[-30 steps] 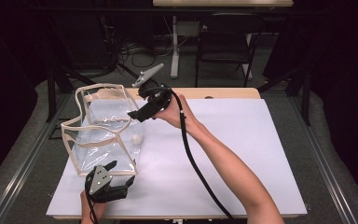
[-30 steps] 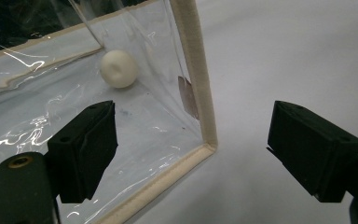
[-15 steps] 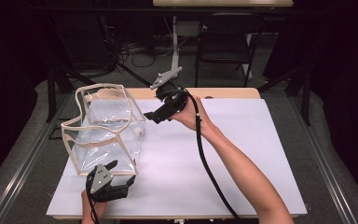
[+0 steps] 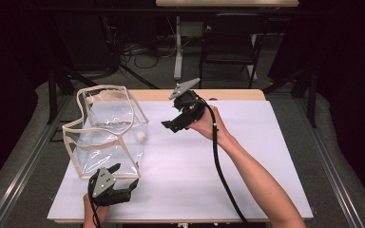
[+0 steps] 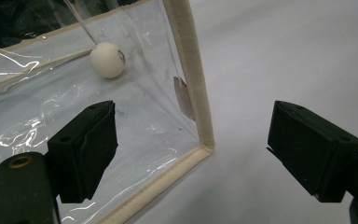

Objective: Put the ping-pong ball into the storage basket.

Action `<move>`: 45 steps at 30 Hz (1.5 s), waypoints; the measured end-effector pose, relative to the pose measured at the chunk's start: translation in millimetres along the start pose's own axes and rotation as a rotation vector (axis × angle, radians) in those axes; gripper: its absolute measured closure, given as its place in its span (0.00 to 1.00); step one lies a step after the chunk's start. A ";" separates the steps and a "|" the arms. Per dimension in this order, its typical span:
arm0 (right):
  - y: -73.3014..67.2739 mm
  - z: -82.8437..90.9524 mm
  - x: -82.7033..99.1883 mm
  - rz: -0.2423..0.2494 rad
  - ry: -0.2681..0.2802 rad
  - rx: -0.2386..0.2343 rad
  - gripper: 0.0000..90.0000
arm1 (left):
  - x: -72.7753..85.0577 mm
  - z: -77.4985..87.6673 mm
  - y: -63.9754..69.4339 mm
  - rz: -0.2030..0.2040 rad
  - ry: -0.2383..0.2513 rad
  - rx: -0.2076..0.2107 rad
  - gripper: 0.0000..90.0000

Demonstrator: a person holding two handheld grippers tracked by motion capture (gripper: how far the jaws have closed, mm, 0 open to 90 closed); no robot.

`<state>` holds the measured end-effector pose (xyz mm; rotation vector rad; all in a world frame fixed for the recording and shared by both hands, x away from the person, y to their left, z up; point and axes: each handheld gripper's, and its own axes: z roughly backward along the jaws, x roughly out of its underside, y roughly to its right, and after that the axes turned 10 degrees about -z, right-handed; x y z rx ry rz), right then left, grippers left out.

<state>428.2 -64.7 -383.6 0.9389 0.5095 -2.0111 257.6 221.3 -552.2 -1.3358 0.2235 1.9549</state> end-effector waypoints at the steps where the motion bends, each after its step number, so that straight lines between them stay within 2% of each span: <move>1: 1.2 0.8 2.4 0.003 0.000 0.005 0.08 | 0.2 0.1 -0.2 0.000 -0.001 0.000 0.18; 13: 10.6 15.2 30.9 -0.022 0.003 0.028 0.07 | 0.8 1.9 0.1 0.001 0.000 -0.001 0.18; 23: 11.9 22.3 56.4 -0.030 0.000 0.042 0.05 | 1.0 1.9 0.0 0.003 -0.001 -0.001 0.18; 36: 14.3 33.6 90.6 -0.055 0.021 0.070 0.04 | 0.8 1.5 0.3 0.003 -0.003 0.000 0.18; 45: 16.5 37.3 112.1 -0.082 0.014 0.080 0.03 | 1.0 1.5 0.0 0.002 -0.005 0.000 0.18</move>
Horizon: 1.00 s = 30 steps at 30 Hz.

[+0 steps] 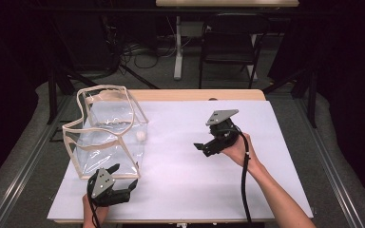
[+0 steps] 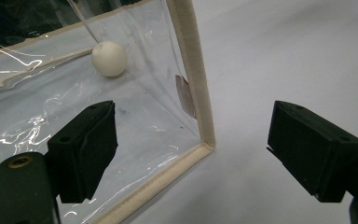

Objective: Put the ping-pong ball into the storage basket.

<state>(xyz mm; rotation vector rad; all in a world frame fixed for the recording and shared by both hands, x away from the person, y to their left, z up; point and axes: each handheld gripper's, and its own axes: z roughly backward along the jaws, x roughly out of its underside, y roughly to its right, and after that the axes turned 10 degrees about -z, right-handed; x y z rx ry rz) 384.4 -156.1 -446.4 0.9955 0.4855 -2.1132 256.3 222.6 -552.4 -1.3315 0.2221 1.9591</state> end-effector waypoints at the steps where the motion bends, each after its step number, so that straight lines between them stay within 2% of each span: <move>1: 0.1 0.4 2.2 -0.002 -0.001 0.001 0.03 | 0.0 -0.1 0.0 0.000 0.000 0.000 0.18; 15: 1.1 4.6 30.3 -0.011 -0.001 0.026 0.03 | 0.4 0.5 0.2 0.001 -0.001 -0.003 0.18; 30: 3.2 14.2 56.7 -0.036 0.034 0.049 0.04 | 0.7 1.6 0.5 -0.005 -0.004 -0.001 0.18</move>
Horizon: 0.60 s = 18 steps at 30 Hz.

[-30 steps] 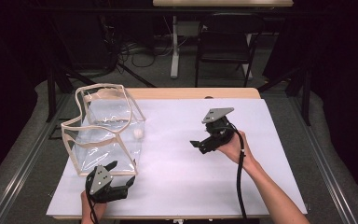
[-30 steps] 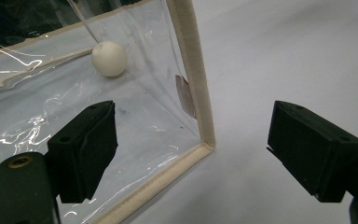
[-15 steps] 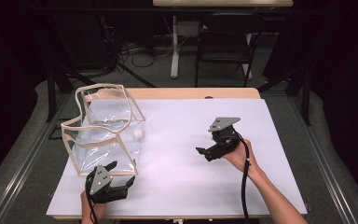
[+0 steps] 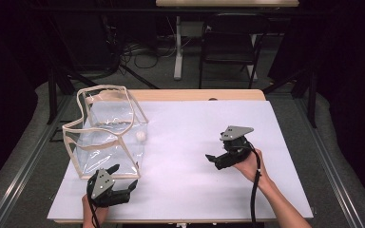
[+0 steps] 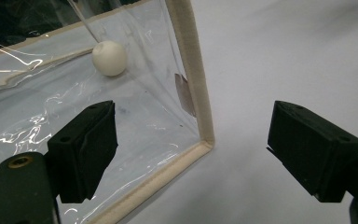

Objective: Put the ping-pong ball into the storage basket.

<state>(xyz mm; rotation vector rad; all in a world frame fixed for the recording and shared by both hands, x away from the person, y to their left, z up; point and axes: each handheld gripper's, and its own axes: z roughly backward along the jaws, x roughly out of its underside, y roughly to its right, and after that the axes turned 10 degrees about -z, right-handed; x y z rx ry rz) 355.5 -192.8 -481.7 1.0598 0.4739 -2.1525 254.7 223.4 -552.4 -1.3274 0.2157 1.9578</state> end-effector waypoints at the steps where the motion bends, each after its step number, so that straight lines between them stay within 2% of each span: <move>1: -0.1 0.9 1.6 0.002 0.006 0.001 0.04 | 0.1 0.0 0.0 0.002 0.000 -0.001 0.18; 18: -3.5 13.4 33.4 0.000 0.061 0.016 0.04 | 0.2 0.7 0.6 0.000 -0.006 -0.004 0.18</move>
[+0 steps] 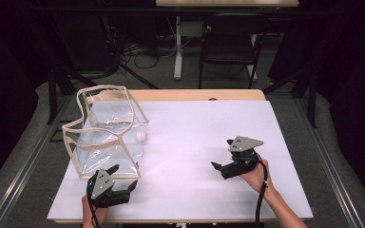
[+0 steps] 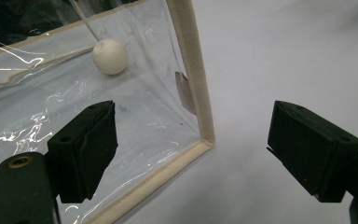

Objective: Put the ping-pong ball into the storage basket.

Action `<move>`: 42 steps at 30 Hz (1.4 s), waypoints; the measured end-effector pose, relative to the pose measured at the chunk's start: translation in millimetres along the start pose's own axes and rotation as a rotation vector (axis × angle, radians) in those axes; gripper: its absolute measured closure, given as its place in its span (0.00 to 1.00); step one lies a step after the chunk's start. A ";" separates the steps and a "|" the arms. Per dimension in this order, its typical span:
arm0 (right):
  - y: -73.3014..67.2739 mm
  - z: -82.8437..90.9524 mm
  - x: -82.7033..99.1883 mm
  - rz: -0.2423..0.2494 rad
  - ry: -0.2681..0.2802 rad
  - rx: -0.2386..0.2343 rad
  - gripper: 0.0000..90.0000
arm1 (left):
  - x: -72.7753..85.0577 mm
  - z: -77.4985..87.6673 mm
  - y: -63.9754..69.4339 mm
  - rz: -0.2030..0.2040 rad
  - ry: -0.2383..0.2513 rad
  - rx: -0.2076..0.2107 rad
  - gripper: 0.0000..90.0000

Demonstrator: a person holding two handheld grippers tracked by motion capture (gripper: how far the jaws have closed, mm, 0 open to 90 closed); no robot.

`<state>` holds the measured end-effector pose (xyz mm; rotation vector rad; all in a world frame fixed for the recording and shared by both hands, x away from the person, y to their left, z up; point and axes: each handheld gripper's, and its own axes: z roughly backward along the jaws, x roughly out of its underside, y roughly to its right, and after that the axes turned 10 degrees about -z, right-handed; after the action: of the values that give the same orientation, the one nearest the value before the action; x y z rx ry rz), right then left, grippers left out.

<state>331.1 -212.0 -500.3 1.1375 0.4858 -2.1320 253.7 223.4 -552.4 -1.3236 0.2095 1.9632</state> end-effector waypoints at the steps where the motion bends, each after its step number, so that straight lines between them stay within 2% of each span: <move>1: -0.5 0.6 1.9 0.001 0.000 0.000 0.04 | 0.0 -0.1 0.1 0.001 0.000 0.000 0.18; 24: -6.3 17.7 37.4 0.029 0.044 0.024 0.03 | 0.3 -0.3 0.8 0.005 0.000 -0.001 0.18; 42: -4.8 30.8 70.1 -0.006 0.046 0.058 0.03 | 0.5 -0.1 1.1 0.001 -0.001 -0.003 0.18</move>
<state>281.6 -253.4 -541.7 1.2212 0.4510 -2.1419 253.0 222.8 -553.1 -1.3246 0.2061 1.9660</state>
